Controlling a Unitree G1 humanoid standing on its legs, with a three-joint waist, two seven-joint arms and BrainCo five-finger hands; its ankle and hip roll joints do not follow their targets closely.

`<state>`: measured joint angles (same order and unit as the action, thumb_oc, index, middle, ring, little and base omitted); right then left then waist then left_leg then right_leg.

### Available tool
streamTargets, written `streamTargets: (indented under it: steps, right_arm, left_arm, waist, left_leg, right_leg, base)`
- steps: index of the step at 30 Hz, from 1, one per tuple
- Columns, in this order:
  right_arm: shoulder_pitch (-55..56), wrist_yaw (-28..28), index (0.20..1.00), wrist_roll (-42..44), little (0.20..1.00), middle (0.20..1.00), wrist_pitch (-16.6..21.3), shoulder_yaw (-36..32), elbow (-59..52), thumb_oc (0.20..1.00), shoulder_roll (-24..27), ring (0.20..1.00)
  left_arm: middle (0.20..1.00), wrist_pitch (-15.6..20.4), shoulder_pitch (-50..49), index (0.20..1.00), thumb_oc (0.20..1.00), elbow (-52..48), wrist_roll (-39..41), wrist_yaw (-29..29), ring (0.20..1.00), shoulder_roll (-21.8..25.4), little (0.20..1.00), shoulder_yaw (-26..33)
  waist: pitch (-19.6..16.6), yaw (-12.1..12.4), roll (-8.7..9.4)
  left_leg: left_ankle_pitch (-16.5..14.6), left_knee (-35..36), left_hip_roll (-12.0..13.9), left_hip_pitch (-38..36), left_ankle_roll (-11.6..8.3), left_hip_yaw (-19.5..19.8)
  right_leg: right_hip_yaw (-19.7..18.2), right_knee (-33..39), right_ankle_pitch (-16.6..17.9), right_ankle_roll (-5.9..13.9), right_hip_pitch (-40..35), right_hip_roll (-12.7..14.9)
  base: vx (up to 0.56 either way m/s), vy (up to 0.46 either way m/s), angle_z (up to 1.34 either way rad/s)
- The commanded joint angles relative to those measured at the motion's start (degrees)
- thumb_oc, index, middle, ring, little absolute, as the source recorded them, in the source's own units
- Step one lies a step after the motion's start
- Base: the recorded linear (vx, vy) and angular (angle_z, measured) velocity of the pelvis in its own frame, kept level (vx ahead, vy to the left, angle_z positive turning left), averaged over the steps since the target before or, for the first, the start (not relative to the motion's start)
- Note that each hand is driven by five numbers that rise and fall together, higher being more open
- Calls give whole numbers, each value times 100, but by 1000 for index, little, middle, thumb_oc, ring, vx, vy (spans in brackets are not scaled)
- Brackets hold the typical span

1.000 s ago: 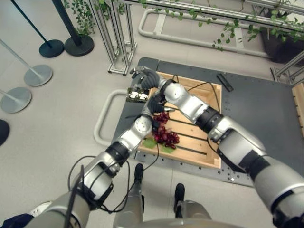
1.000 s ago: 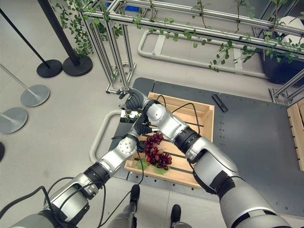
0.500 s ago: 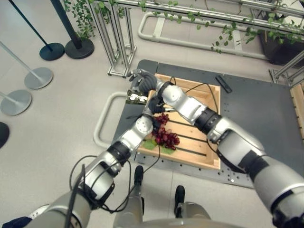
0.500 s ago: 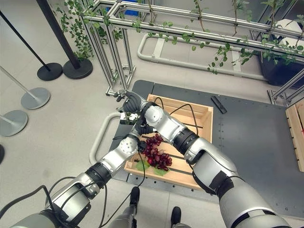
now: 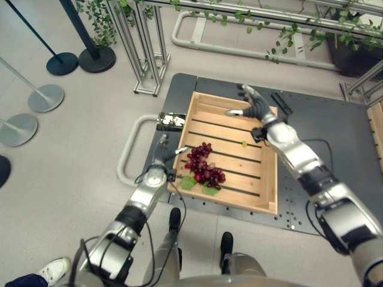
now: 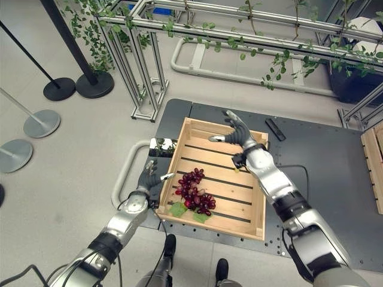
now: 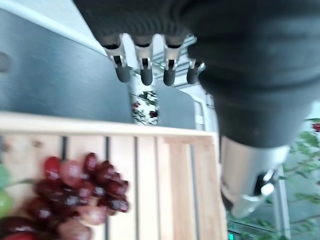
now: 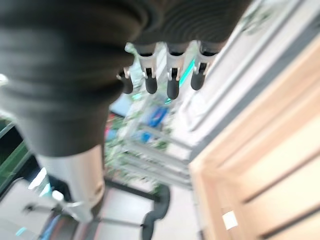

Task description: Pick up the fruits from the basket on one side to the basket on the other side

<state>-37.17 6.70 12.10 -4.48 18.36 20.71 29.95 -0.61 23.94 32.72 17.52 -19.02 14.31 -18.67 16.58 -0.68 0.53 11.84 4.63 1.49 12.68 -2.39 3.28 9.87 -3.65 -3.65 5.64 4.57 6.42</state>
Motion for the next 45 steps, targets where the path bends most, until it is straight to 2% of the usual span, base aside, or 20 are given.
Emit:
streamTargets:
  steps: [1, 10, 13, 15, 16, 18, 31, 39, 45]
  right_arm:
    - [-44, 223, 1000, 95, 1000, 1000, 435, -377, -550, 1000, -111, 1000]
    - [1020, 413, 1000, -216, 1000, 1000, 555, -1105, -766, 1000, -334, 1000]
    - [1293, 393, 1000, -586, 1000, 1000, 448, -1198, -843, 1000, -306, 1000]
    - [1467, 364, 1000, -759, 1000, 1000, 350, -1156, -673, 1000, -333, 1000]
    - [1583, 357, 1000, -1006, 1000, 1000, 187, -1109, -493, 1000, -386, 1000]
    - [1601, 406, 1000, -1020, 1000, 1000, 154, -1074, -312, 1000, -434, 1000]
    - [446, 831, 1000, -1233, 1000, 1000, -183, 53, 2678, 1000, -1392, 1000]
    - [-127, 851, 1000, -1223, 1000, 1000, -185, 435, 3554, 1000, -1768, 1000]
    - [-381, 858, 1000, -1236, 1000, 1000, -173, 571, 3848, 1000, -1858, 1000]
  left_arm:
    - [1000, 447, 289, 1000, 1000, -308, 253, -25, 1000, -82, 1000, 295]
    - [1000, 546, -350, 1000, 1000, -818, 378, 26, 1000, -214, 1000, 680]
    - [1000, 550, -538, 1000, 1000, -1003, 472, 52, 1000, -250, 1000, 790]
    - [1000, 535, -672, 1000, 1000, -1069, 529, 91, 1000, -243, 1000, 827]
    - [1000, 501, -770, 1000, 1000, -1117, 518, 113, 1000, -256, 1000, 852]
    - [1000, 493, -794, 1000, 1000, -1102, 525, 101, 1000, -262, 1000, 847]
    - [1000, 466, -594, 1000, 1000, -1177, 638, -92, 1000, -279, 1000, 405]
    - [1000, 459, -454, 1000, 1000, -1276, 637, -136, 1000, -253, 1000, 163]
    - [1000, 480, -375, 1000, 1000, -1302, 667, -146, 1000, -251, 1000, 49]
  waist:
    - [71, 37, 234]
    - [159, 44, 197]
    - [214, 46, 197]
    - [277, 55, 206]
    - [339, 73, 206]
    - [365, 82, 210]
    - [733, 330, 89]
    - [826, 449, 40]
    - [848, 504, 34]
  left_leg:
    - [-1021, -589, 149, -167, -161, -319]
    - [-1047, -631, 99, -105, -126, -309]
    - [-1047, -655, 100, -70, -118, -305]
    - [-1038, -665, 100, -32, -112, -305]
    - [-1026, -677, 97, 5, -104, -299]
    - [-1023, -692, 95, 24, -100, -292]
    - [-932, -702, 42, 210, -55, -217]
    - [-890, -638, 9, 272, -52, -189]
    - [-877, -612, -12, 299, -55, -164]
  right_leg:
    - [-138, -409, 24, 380, 438, 648]
    - [-161, -425, 21, 394, 480, 675]
    - [-165, -450, 17, 392, 516, 684]
    - [-171, -466, 25, 392, 560, 685]
    - [-151, -481, 26, 385, 581, 683]
    - [-150, -489, 27, 383, 596, 680]
    - [-56, -458, 147, 385, 691, 709]
    - [-28, -386, 214, 398, 734, 732]
    - [7, -348, 237, 402, 736, 738]
  base:
    - [0, 0, 0]
    - [0, 0, 0]
    - [0, 0, 0]
    - [0, 0, 0]
    - [0, 0, 0]
    - [0, 0, 0]
    - [-3, 4, 1]
    - [-2, 3, 1]
    - [6, 4, 1]
